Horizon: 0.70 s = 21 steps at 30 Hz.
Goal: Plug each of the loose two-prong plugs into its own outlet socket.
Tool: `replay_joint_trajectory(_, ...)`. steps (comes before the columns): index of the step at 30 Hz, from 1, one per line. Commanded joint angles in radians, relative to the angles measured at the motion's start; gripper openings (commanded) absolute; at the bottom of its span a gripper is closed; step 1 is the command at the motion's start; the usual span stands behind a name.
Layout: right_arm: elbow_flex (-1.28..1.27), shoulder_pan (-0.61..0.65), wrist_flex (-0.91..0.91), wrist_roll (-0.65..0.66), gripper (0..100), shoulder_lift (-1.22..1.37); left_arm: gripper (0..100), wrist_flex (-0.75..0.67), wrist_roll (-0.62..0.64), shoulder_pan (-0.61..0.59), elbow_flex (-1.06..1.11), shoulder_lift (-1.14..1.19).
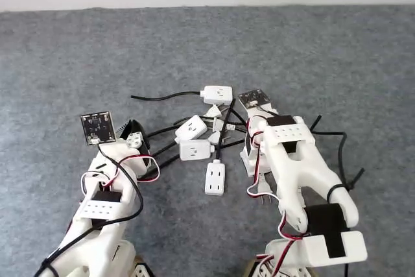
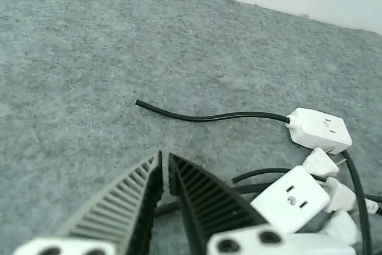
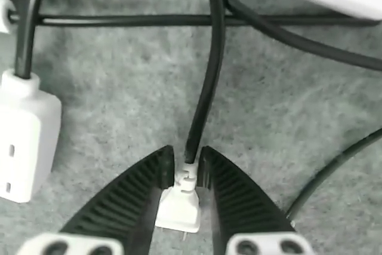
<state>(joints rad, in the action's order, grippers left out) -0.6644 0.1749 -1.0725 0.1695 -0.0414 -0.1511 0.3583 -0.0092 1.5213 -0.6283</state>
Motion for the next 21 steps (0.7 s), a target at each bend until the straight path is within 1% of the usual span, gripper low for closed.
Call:
replay_joint_trajectory(1,0.005,-0.012,-0.002,0.002,8.0,-0.004,1,-0.003,0.002,-0.008,-0.051,-0.011)
replay_joint_trajectory(9,0.002,-0.013,-0.001,-0.012,7.9,-0.001,1,-0.003,0.002,-0.008,-0.051,-0.011)
replay_joint_trajectory(12,0.006,-0.039,-0.001,-0.017,7.6,0.021,1,-0.003,0.002,-0.012,-0.053,-0.011)
replay_joint_trajectory(15,0.009,-0.05,-0.001,-0.017,0.8,0.044,1,-0.005,0.002,-0.035,-0.059,-0.011)
replay_joint_trajectory(21,0.011,-0.05,-0.001,-0.015,0.8,0.045,1,-0.003,0.002,-0.035,-0.061,-0.009)
